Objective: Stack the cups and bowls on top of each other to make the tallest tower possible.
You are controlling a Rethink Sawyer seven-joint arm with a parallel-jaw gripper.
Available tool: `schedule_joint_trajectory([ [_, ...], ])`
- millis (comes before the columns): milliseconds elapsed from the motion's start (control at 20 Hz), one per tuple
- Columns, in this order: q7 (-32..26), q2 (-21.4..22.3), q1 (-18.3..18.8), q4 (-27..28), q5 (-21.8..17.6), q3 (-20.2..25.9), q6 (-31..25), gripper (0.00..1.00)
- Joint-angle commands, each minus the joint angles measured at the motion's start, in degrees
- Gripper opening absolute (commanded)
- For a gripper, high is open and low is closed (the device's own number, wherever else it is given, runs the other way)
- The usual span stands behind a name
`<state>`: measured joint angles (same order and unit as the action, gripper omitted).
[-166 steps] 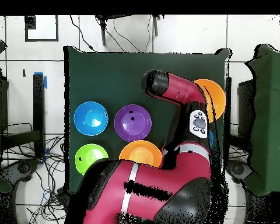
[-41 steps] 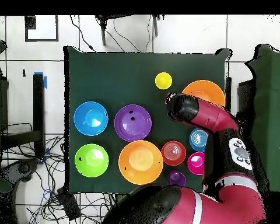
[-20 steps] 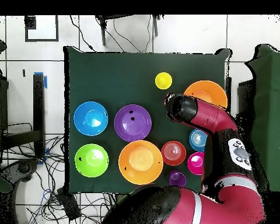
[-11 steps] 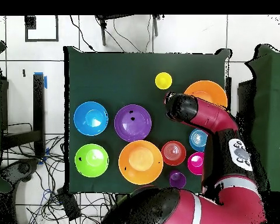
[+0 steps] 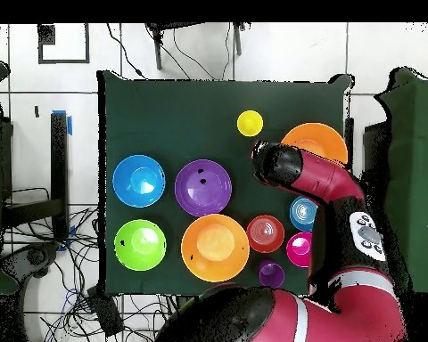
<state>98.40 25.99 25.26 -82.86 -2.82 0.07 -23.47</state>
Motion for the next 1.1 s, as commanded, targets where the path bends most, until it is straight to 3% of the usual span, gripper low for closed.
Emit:
schedule_joint_trajectory([
  [50,-0.6,-2.3,-0.4,-1.8,-3.8,4.9,-2.4,1.0],
  [1100,-3.2,-2.9,0.4,1.6,-4.5,5.0,-4.7,1.0],
])
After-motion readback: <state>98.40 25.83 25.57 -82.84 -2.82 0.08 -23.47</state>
